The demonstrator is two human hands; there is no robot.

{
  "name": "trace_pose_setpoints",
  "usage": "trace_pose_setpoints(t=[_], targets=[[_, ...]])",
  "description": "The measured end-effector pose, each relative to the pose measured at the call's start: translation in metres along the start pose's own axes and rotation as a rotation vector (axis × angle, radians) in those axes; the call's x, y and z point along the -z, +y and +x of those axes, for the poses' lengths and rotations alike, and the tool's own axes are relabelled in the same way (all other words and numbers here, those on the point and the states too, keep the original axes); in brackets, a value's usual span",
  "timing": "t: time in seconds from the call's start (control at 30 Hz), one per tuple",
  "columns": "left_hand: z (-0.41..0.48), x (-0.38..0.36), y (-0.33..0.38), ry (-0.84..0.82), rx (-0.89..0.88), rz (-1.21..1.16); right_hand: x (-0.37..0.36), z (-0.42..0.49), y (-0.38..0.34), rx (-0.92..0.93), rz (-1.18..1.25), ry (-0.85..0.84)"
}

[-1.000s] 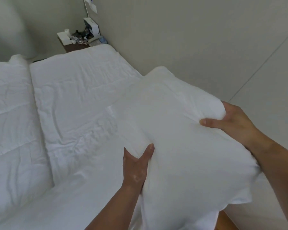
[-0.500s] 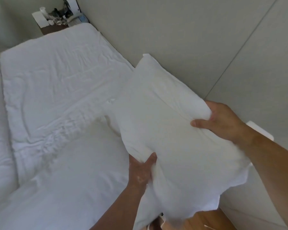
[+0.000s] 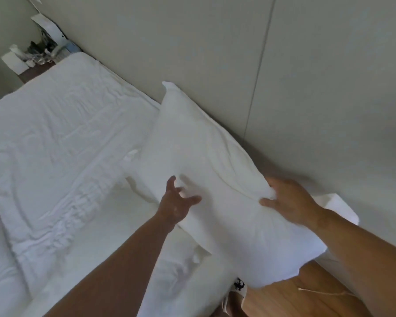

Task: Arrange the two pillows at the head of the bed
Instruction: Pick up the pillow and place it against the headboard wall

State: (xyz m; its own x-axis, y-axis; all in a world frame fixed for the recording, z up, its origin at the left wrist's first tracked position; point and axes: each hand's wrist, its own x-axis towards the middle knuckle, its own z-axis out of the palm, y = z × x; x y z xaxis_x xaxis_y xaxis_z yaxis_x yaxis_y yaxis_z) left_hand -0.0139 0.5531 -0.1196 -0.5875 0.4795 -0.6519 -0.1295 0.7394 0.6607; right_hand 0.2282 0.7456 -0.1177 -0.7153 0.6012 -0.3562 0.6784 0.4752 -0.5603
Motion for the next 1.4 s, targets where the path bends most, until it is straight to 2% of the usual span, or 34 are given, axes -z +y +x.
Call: trace_pose_setpoints(t=[0.07,0.13,0.2,0.27,0.37,0.47,0.57,0.67,0.8,0.97,1.07,1.23,1.4], targets=[[0.014,0.021,0.044,-0.032,-0.136,0.039,-0.004,-0.006,-0.004,0.008,-0.044,0.021],[0.029,0.034,0.091,-0.069,-0.294,0.224,-0.008,-0.011,-0.012,0.024,-0.094,0.014],[0.049,0.043,0.134,-0.092,-0.517,0.596,-0.013,-0.015,-0.020,0.030,-0.140,-0.004],[0.069,0.044,0.168,-0.142,-0.709,1.071,-0.016,-0.018,-0.026,0.025,-0.183,-0.010],[0.105,0.037,0.197,-0.282,-0.732,1.643,-0.023,-0.026,-0.031,-0.006,-0.213,-0.017],[0.135,0.030,0.208,-0.335,-0.645,1.889,-0.029,-0.034,-0.032,-0.039,-0.197,-0.031],[0.162,0.035,0.207,-0.360,-0.645,1.862,-0.029,-0.040,-0.032,-0.106,-0.146,-0.038],[0.176,0.040,0.205,-0.379,-0.707,1.871,-0.023,-0.042,-0.028,-0.303,0.003,0.015],[0.177,0.052,0.195,-0.391,-0.836,1.872,-0.016,-0.037,-0.032,-0.478,0.006,0.060],[0.165,0.074,0.183,-0.331,-1.062,1.923,-0.022,-0.035,-0.051,-0.459,-0.038,0.069],[0.160,0.095,0.190,-0.301,-1.050,1.862,-0.005,-0.033,-0.059,-0.440,-0.066,0.103],[0.154,0.117,0.217,-0.302,-0.989,1.589,0.040,-0.019,-0.073,-0.362,-0.139,0.185],[0.161,0.106,0.245,-0.164,-1.048,1.585,0.053,0.011,-0.060,-0.416,-0.205,0.249]])
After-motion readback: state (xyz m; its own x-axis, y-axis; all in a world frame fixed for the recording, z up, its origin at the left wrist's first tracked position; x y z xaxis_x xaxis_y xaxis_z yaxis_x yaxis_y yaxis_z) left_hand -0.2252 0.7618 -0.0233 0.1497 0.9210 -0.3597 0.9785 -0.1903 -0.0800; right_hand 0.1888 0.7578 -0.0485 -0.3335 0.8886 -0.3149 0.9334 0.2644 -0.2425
